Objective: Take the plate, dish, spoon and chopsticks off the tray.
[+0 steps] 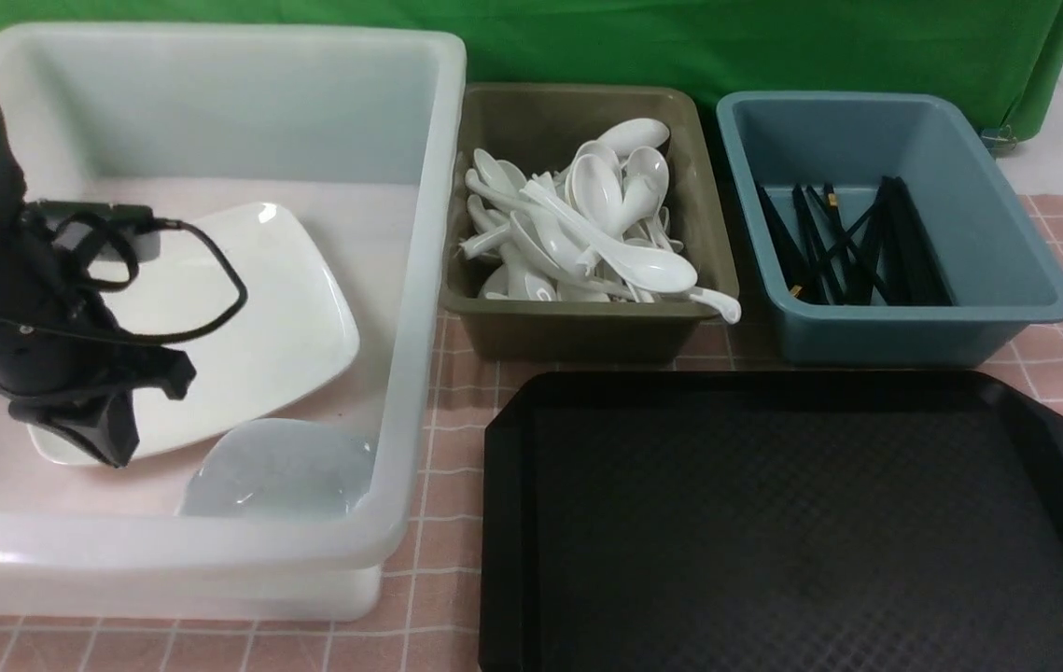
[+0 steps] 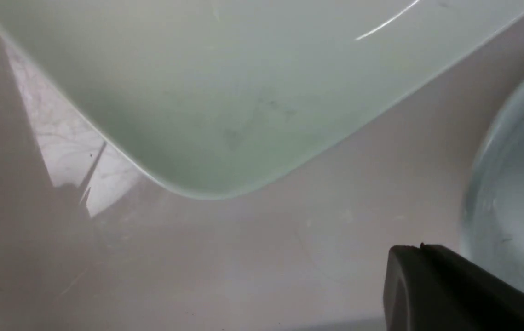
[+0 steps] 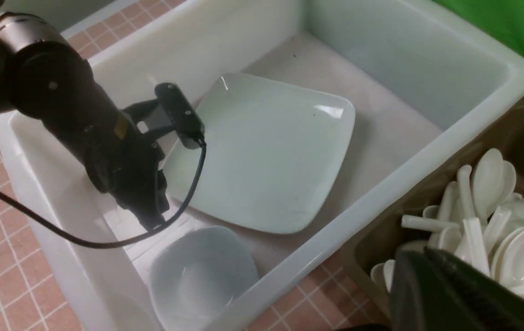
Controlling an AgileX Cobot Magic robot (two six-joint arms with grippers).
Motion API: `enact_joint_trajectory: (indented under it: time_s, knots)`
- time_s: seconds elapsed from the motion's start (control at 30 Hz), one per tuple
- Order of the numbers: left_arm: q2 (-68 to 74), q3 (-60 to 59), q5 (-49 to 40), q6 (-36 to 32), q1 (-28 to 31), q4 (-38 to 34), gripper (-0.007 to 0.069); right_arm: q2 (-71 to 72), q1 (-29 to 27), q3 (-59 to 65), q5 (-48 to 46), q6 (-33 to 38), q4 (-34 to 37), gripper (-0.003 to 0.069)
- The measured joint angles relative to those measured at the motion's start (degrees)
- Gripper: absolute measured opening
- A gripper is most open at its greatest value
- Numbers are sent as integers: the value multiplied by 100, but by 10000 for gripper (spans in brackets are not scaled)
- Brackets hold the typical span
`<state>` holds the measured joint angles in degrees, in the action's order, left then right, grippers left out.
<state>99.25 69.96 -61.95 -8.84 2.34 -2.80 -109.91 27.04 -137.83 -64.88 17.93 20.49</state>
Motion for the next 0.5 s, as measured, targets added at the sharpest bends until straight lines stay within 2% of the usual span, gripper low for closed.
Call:
enact_joint_trajectory:
  time_s: [0.33, 0.5]
  knots:
    - [732, 0, 67, 174, 25, 14, -1, 0, 0, 5, 0, 121, 0, 30]
    - [980, 0, 434, 695, 32, 577, -1, 0, 0, 5, 0, 137, -2, 30]
